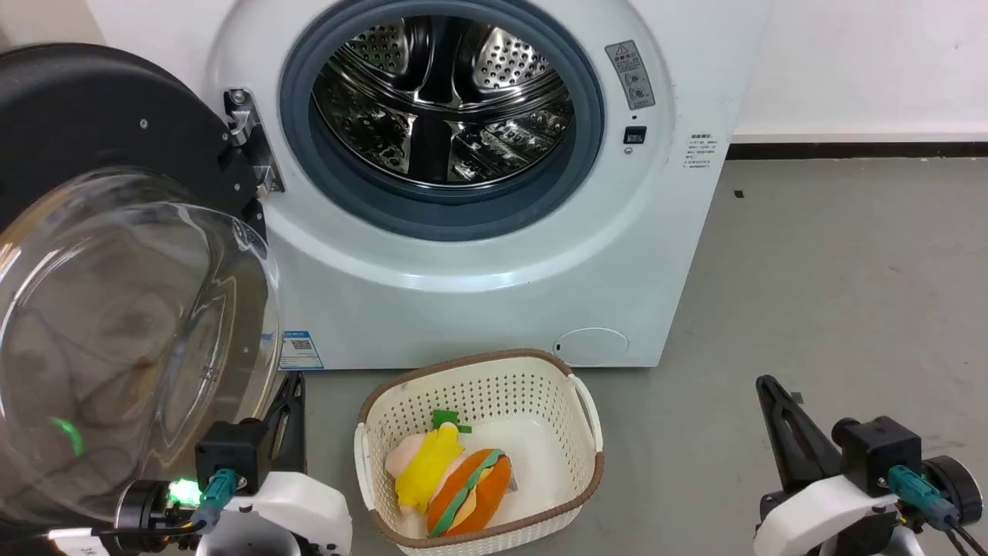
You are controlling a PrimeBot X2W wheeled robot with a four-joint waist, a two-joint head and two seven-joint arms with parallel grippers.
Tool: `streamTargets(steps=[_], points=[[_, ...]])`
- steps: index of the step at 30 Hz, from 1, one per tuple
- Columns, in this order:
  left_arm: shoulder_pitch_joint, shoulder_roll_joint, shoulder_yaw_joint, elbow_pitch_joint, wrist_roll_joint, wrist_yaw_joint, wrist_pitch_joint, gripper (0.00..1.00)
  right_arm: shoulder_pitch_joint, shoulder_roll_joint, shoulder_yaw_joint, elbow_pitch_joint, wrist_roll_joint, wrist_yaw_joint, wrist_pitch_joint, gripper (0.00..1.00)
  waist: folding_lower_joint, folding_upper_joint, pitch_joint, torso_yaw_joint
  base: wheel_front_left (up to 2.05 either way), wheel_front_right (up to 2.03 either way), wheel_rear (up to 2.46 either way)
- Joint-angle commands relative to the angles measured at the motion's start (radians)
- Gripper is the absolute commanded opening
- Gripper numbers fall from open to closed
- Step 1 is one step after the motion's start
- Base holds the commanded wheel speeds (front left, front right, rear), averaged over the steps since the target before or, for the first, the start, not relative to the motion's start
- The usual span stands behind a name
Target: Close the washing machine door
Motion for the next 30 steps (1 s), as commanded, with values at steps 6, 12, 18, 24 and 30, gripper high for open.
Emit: streamTargets(steps=[6,12,18,24,30], points=[[0.011,0.0,0.0,-0.004,0.002,-0.004,0.0,0.0,-0.001,0.002,-0.001,-0.004,-0.008,0.001,0.0,0.0,0.0,-0.0001,0.0,0.0,0.0,0.0,0.0],[0.011,0.0,0.0,-0.004,0.002,-0.004,0.0,0.0,-0.001,0.002,-0.001,-0.004,-0.008,0.001,0.0,0.0,0.0,-0.0001,0.0,0.0,0.0,0.0,0.0],[0.011,0.0,0.0,-0.004,0.002,-0.004,0.0,0.0,-0.001,0.002,-0.001,-0.004,-0.008,0.001,0.0,0.0,0.0,-0.0001,0.0,0.0,0.0,0.0,0.0],[0.011,0.0,0.0,-0.004,0.002,-0.004,0.0,0.0,-0.001,0.002,-0.001,-0.004,-0.008,0.001,0.0,0.0,0.0,-0.0001,0.0,0.0,0.0,0.0,0.0],[0.0,0.0,-0.001,0.001,0.0,0.002,0.0,1.0,0.0,0.0,0.0,0.0,0.001,0.0,0.0,1.0,0.0,-0.0001,0.0,0.0,0.0,0.0,0.0]])
